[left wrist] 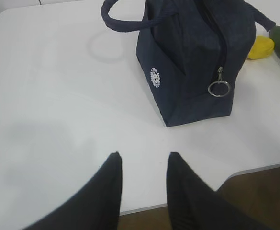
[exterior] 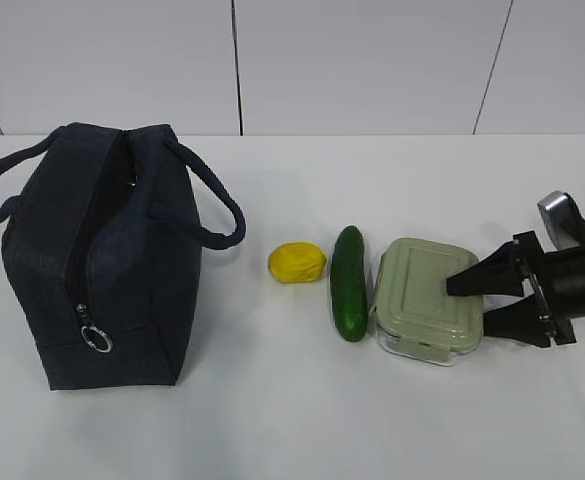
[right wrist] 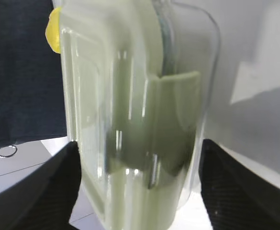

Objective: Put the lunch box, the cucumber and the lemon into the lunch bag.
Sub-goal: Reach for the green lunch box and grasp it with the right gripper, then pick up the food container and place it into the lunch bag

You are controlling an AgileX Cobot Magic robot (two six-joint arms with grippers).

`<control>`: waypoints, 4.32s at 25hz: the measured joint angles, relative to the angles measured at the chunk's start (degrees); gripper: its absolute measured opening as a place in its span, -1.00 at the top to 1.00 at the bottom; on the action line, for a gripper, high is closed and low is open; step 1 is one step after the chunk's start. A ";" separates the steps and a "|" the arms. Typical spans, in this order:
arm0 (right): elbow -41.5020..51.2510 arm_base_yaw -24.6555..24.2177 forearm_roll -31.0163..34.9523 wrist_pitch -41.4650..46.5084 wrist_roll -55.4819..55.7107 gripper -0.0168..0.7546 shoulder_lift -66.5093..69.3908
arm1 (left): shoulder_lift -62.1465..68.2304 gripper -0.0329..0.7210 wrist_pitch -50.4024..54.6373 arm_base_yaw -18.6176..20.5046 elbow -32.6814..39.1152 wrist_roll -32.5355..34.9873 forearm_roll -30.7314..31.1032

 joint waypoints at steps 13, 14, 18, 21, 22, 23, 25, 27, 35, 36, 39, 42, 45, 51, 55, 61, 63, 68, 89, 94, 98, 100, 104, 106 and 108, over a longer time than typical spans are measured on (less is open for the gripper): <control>-0.04 3.54 3.95 -5.55 -1.68 -0.52 0.12 | 0.00 0.31 0.00 0.00 0.00 0.00 0.00; -0.04 3.64 4.18 -5.69 -1.78 -0.52 0.12 | 0.00 0.31 0.00 0.00 0.00 0.00 0.00; -0.04 3.64 4.77 -5.90 -3.20 -0.52 0.12 | 0.00 0.31 0.00 0.00 0.00 0.00 0.00; -0.04 3.64 4.90 -5.90 -4.12 -0.52 0.12 | 0.00 0.31 0.00 0.00 0.00 0.00 0.00; -0.04 3.64 4.90 -5.93 -4.25 -0.52 0.12 | 0.00 0.31 0.00 0.00 0.00 0.00 0.00; -0.04 3.64 4.90 -5.93 -4.38 -0.52 0.12 | 0.00 0.31 0.00 0.00 0.00 0.00 0.00; -0.04 3.64 4.90 -5.93 -4.38 -0.52 0.12 | 0.00 0.31 0.00 0.00 0.00 0.00 0.00; -0.04 3.64 4.90 -5.93 -4.49 -0.52 0.12 | 0.00 0.31 0.00 0.00 0.00 0.00 0.00; -0.04 3.64 4.90 -5.71 -6.16 -0.52 0.12 | 0.00 0.31 0.00 0.00 0.00 0.00 0.00; -0.04 3.64 4.90 -5.64 -6.29 -0.52 0.12 | 0.00 0.31 0.00 0.00 0.00 0.00 0.00; -0.04 3.64 4.90 -5.39 -6.67 -0.52 0.12 | 0.00 0.31 0.00 0.00 0.00 0.00 0.00; -0.04 3.64 4.79 -5.12 -6.71 -0.52 0.12 | 0.00 0.31 0.00 0.00 0.00 0.00 0.00; -0.04 3.64 4.48 -4.64 -6.71 -0.47 0.12 | 0.00 0.31 0.00 0.00 0.00 0.00 0.00; -0.04 3.64 4.13 -4.06 -6.71 -0.29 0.12 | 0.00 0.31 0.00 0.00 0.00 0.00 0.00; -0.04 3.64 4.09 -3.93 -6.80 -0.27 0.12 | 0.00 0.31 0.00 0.00 0.00 0.00 0.00; -0.04 3.64 3.62 -3.76 -6.80 -0.17 0.12 | 0.00 0.31 0.00 0.00 0.00 0.00 0.00; -0.04 3.64 3.62 -3.62 -6.80 -0.13 0.12 | 0.00 0.31 0.00 0.00 0.00 0.00 0.00; -0.04 3.64 3.62 -3.38 -6.80 -0.09 0.12 | 0.00 0.31 0.00 0.00 0.00 0.00 0.00; -0.04 3.64 3.92 -3.38 -6.80 -0.06 0.12 | 0.00 0.31 0.00 0.00 0.00 0.00 0.00; -0.04 3.64 4.14 -3.25 -6.80 -0.06 0.12 | 0.00 0.31 0.00 0.00 0.00 0.00 0.00; -0.04 3.64 4.37 -3.25 -6.80 -0.05 0.12 | 0.00 0.31 0.00 0.00 0.00 0.00 0.00; -0.04 3.64 4.37 -3.25 -6.80 -0.05 0.12 | 0.00 0.31 0.00 0.00 0.00 0.00 0.00; -0.04 3.64 4.45 -3.13 -6.80 -0.04 0.20 | 0.00 0.31 0.00 0.00 0.00 0.00 0.00; -0.04 3.64 4.50 -3.13 -6.80 -0.03 0.20 | 0.00 0.31 0.00 0.00 0.00 0.00 0.00; -0.04 3.64 4.50 -3.13 -6.80 -0.03 0.20 | 0.00 0.31 0.00 0.00 0.00 0.00 0.00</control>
